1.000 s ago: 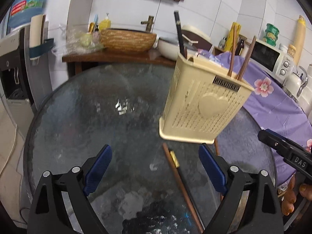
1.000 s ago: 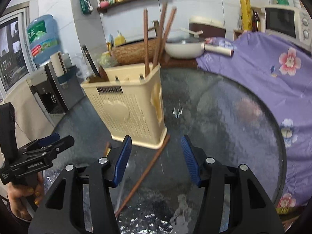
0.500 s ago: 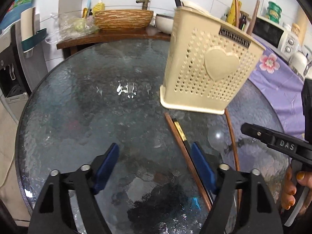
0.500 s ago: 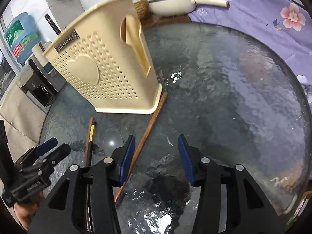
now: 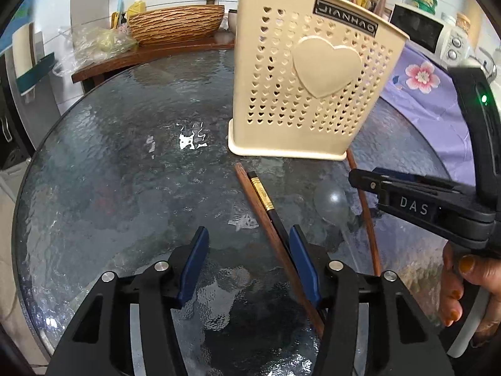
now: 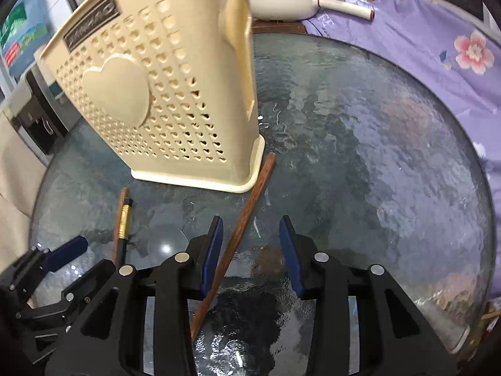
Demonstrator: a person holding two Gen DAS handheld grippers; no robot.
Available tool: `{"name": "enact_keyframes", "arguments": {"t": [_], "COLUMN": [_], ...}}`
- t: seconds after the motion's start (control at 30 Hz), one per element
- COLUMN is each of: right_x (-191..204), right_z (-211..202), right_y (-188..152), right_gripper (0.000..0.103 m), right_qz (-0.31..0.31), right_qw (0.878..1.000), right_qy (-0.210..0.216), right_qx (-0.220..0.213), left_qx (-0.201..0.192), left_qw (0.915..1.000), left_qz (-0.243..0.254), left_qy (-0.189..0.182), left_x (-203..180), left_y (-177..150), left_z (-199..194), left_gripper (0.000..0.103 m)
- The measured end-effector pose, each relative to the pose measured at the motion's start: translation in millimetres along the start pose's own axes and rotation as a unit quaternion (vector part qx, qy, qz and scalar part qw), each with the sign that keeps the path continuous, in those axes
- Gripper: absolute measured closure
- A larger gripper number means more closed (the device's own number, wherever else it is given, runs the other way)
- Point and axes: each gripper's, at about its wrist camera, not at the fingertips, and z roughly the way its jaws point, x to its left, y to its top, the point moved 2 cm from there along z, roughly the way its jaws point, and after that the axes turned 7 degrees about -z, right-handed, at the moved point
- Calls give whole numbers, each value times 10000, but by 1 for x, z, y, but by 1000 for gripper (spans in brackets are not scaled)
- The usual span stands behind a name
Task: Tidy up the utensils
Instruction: 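Move left tool to a black gold-tipped chopstick while right tool reaches a brown chopstick, then grasp the black chopstick with left tool while right tool grasps the brown chopstick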
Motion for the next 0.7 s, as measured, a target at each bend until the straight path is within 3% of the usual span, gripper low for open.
{"name": "enact_keyframes", "arguments": {"t": [0.23,0.43,0.6,0.7], "right_x": [7,4,2,-1], "right_z": [-4,-11,-7,-1], "right_y": [-6,-12,-5,4], "right_gripper": [65,65,74,80], "right_qz": [-345,-379,-331,-258], "right_qw": [9986,9984,9986,9988], "right_qy": [-400,-420,-351,-335], "right_qx": [-13,43,199,259], "left_qx": [-21,21,126,185], "left_qw": [10000,9998,9996,9990], "left_qz": [53,112,219,330], "left_qy": [70,153,156,247], "left_x": [2,4,-2,-7], "left_y": [-4,-4,6,17], "left_z": [-3,-3,6,15], "left_gripper": [53,53,54,62]}}
